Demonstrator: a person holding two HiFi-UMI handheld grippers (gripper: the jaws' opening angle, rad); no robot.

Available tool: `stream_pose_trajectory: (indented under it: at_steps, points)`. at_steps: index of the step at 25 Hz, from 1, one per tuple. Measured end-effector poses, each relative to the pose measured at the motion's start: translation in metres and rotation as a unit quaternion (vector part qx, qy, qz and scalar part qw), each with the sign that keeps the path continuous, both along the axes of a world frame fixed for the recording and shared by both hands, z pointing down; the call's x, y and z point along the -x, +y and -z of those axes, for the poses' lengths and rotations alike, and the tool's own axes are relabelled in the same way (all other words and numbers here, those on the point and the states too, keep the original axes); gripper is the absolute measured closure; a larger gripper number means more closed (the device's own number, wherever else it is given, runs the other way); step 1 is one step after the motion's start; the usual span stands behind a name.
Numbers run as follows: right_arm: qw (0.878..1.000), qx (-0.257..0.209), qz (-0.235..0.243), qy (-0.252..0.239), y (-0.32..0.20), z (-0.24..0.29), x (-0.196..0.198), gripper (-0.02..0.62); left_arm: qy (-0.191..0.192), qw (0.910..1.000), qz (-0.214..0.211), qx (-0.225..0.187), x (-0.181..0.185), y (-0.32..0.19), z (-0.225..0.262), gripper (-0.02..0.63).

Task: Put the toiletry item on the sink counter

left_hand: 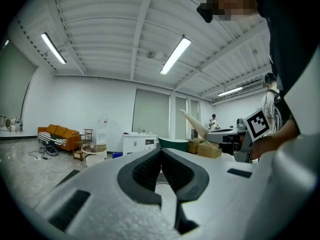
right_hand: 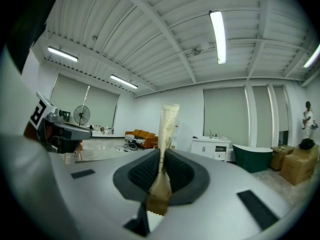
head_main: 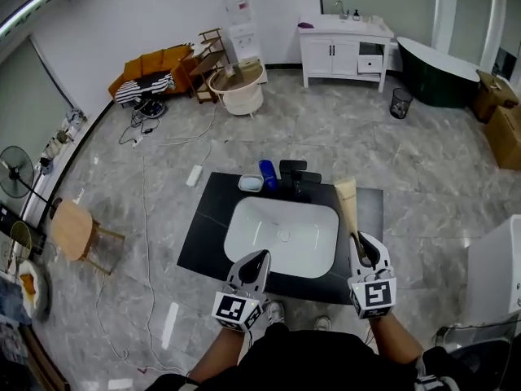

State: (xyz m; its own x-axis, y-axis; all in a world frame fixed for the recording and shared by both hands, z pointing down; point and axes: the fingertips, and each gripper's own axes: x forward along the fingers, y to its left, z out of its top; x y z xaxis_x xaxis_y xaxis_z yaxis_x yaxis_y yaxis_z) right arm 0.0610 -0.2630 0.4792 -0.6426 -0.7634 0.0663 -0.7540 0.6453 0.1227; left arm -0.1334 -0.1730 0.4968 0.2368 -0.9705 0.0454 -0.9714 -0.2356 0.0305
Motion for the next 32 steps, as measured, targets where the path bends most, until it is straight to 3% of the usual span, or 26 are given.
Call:
stream_pose_trajectory:
  at_steps: [10, 18, 27, 32]
  points:
    - [0.993, 0.050, -0.102, 0.005, -0.010, -0.014, 0.003, 0.556, -0.017, 0.9941, -0.107, -0.004, 0.025, -0.058, 0.005, 0.600]
    - [0.976, 0.101, -0.193, -0.011, -0.010, -0.047, -0.011, 0.557, -0.019, 0.9888, -0.148, 0.004, 0.041, -0.070, -0.004, 0.600]
    - [0.965, 0.152, -0.211, 0.042, -0.018, -0.113, -0.027, 0.557, -0.006, 0.9911, -0.129, 0.031, 0.047, -0.073, -0.037, 0.598]
    - [0.954, 0.190, -0.219, 0.077, -0.024, -0.153, -0.034, 0.555, 0.040, 0.9915, -0.119, 0.036, 0.034, -0.082, -0.035, 0.600]
